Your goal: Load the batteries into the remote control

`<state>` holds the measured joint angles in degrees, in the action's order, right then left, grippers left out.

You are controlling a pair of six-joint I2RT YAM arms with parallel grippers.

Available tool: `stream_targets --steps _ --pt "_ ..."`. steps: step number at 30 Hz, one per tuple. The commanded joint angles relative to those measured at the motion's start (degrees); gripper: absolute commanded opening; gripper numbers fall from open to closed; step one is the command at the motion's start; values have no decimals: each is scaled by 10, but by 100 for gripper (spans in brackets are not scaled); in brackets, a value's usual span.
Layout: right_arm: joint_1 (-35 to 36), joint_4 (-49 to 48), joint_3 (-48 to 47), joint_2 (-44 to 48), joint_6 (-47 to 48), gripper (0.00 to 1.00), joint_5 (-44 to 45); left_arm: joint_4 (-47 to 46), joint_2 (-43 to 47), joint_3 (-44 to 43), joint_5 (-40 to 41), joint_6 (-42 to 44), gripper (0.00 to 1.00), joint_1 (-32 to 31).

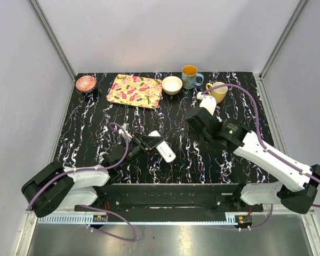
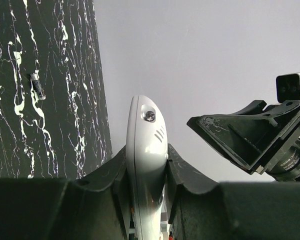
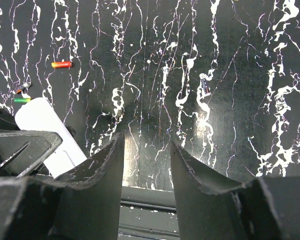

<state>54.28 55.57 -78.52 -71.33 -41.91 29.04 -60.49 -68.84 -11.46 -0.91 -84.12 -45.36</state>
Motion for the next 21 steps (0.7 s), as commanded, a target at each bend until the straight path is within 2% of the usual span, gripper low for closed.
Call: stream_targets --steps 1,9,10,12,13,14,15,19,21 --pt "-7 9 -23 -6 -16 0 7 -52 7 8 49 -20 0 -16" --pt "-7 2 -19 0 2 0 -7 -84 -7 17 60 -27 0 -20" --pt "-8 0 -21 -1 4 31 -8 -84 -7 18 59 -25 0 -19" --pt "-8 0 -23 -5 15 63 -10 -82 -5 18 60 -25 0 -19" --pt "-7 0 -24 -4 17 85 -11 -81 -4 17 60 -24 0 -19" --pt "-8 1 -24 -6 19 95 -9 -82 -3 19 60 -24 0 -19" --pt "-7 1 -24 -8 20 100 -4 -82 -2 19 60 -23 0 -20" --pt "-7 5 -18 -14 -14 100 34 -78 3 22 63 -22 0 -19" --pt "-8 9 -16 -17 -67 100 67 -76 7 22 64 -20 0 -19"
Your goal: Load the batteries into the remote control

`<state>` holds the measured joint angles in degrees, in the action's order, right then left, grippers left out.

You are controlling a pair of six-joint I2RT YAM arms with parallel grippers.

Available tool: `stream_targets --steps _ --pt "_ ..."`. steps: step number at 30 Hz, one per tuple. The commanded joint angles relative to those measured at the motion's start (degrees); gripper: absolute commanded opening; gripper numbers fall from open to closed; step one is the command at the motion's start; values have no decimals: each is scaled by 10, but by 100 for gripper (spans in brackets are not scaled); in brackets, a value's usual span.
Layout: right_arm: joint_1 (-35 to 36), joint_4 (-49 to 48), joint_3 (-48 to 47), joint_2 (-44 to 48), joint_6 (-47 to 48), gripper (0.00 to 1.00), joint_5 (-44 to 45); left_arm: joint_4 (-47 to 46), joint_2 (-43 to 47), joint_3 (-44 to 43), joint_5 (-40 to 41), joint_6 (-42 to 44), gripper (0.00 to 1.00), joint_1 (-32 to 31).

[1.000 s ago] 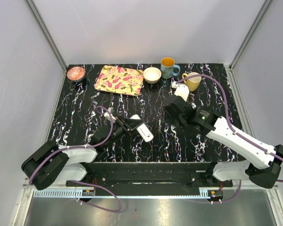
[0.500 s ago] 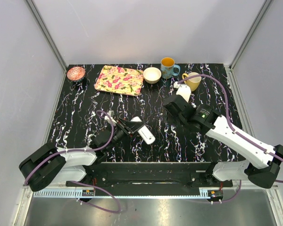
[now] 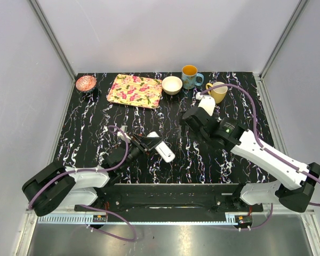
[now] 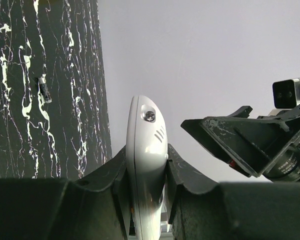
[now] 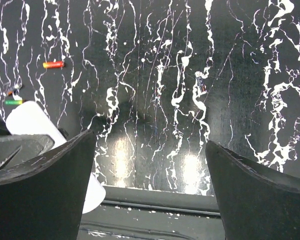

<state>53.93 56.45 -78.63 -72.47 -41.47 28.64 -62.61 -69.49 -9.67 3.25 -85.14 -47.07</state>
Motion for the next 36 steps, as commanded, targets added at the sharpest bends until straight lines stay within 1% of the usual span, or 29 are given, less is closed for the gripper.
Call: stream_targets --steps 1,2,3,5,7,8,9,10,11,12,13,14,16,17,18,19,23,26,27,29,30,31,34,36 --pt "-4 5 -15 -4 -89 95 77 -52 16 5 22 -8 0 -2" --pt "-5 2 -13 -2 -97 79 78 -51 18 5 22 -8 0 -3" --pt "-7 -2 -13 6 -88 75 70 -49 19 6 23 -7 0 -2" --pt "-7 -15 -10 14 -36 72 55 -46 22 8 24 -5 0 -2" --pt "-8 -29 -6 26 -7 90 36 -45 23 9 24 -5 0 -2" --pt "-7 -25 -11 25 2 94 38 -45 23 9 24 -5 0 -3" --pt "-8 -17 -15 16 5 88 41 -45 23 9 25 -4 0 -2" --pt "-7 6 -21 9 6 71 42 -44 23 10 25 -4 0 -2" --pt "-8 19 -32 2 0 51 47 -44 23 9 26 -4 0 -2" --pt "-7 31 -36 -12 -2 34 53 -44 23 9 27 -4 0 -2" --pt "-8 51 -42 -19 -3 26 52 -45 23 9 27 -4 0 -2" --pt "-8 57 -51 -25 2 26 46 -45 23 8 29 -3 0 -2" --pt "-8 71 -58 -39 3 0 32 -46 23 7 30 -1 0 -2" --pt "-7 71 -60 -41 8 1 26 -45 23 7 32 -1 0 -2" --pt "-7 71 -61 -41 9 5 21 -45 24 7 33 0 0 -3" --pt "-7 71 -62 -40 11 8 17 -40 25 6 33 1 0 -2" --pt "-8 60 -52 -25 23 2 -8 -32 30 4 36 3 0 -2" --pt "-6 41 -47 -12 32 1 -56 -23 30 3 39 6 0 -2" --pt "-6 40 -50 -15 37 6 -93 -22 32 1 40 7 0 -2" --pt "-2 46 -70 -28 46 15 -127 -8 33 -3 40 10 0 -2" --pt "2 59 -78 -45 46 24 -146 -3 32 -7 40 12 0 -2" --pt "19 67 -89 -52 48 26 -147 -3 31 -9 40 14 0 -2" --pt "50 96 -129 -83 59 27 -138 -2 25 -11 39 14 0 -2" --pt "58 113 -158 -103 68 27 -136 -1 23 -13 38 14 0 -2"
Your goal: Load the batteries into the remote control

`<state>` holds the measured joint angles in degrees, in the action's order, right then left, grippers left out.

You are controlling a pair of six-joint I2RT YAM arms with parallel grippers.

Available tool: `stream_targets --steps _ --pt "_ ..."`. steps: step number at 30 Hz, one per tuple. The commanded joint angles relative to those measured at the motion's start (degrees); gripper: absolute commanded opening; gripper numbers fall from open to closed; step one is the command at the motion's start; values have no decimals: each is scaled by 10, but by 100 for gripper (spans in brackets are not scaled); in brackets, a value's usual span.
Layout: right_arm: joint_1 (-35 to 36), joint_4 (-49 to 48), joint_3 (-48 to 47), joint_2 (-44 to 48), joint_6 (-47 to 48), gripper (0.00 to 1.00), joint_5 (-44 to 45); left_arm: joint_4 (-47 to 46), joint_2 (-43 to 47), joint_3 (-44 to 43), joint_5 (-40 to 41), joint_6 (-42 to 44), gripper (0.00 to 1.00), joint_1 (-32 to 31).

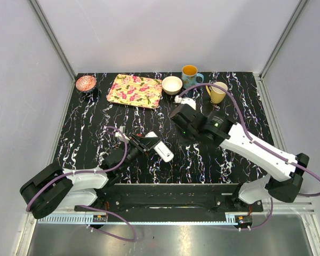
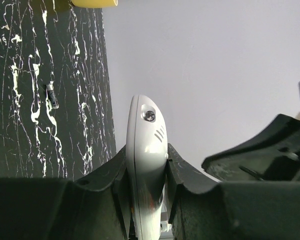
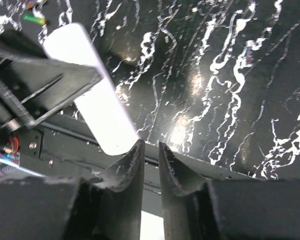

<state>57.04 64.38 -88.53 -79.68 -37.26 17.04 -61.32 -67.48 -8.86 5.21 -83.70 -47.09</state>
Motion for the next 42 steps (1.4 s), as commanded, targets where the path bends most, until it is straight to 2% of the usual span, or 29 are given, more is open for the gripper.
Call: stream_targets --steps 1,5,17,23,42 --pt "32 38 -68 -37 27 32 -19 -13 2 -22 17 0 0 -2" --pt "54 51 -93 -61 37 45 -21 -8 4 -24 17 4 0 -2" --pt "89 51 -89 -108 43 49 -31 -13 1 -24 9 6 0 -2" --pt "90 43 -82 -115 48 60 -32 -11 10 -20 9 6 0 -2" --pt "90 31 -84 -143 82 58 -39 -13 24 -13 3 6 0 -2"
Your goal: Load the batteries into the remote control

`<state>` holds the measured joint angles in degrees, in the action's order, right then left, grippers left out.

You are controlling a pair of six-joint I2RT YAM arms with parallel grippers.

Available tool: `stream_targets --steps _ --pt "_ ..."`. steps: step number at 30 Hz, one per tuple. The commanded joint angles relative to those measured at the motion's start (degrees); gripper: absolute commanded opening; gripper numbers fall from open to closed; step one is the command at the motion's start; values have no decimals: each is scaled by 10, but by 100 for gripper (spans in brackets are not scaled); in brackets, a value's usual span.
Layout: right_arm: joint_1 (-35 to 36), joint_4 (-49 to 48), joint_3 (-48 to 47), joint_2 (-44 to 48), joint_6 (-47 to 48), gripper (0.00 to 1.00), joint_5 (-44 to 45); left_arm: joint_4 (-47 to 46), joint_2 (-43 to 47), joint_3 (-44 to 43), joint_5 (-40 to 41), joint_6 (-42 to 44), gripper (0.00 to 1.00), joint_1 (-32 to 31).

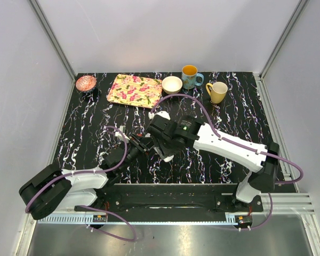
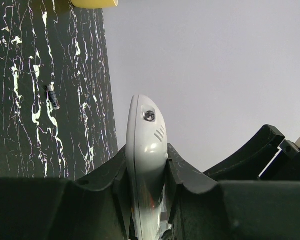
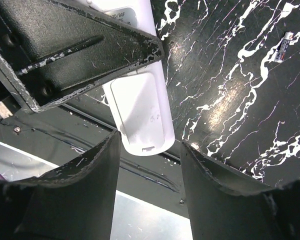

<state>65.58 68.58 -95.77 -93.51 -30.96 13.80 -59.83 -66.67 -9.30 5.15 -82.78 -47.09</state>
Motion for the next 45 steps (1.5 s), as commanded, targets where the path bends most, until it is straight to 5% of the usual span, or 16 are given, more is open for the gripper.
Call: stream_targets --steps 1,16,37,42,45 --pt "4 -13 -12 -6 20 58 -7 -28 16 -8 4 -4 0 -2" --pt "4 -13 -14 -10 27 47 -10 -34 20 -3 4 -4 0 -3" --pt "4 -12 -15 -4 26 17 -11 -38 11 -5 4 -4 0 -4" --pt "3 -13 -15 -2 22 55 -7 -39 8 -5 5 -4 0 -4" --pt "4 -13 -17 0 20 64 -2 -39 9 -4 5 -4 0 -4"
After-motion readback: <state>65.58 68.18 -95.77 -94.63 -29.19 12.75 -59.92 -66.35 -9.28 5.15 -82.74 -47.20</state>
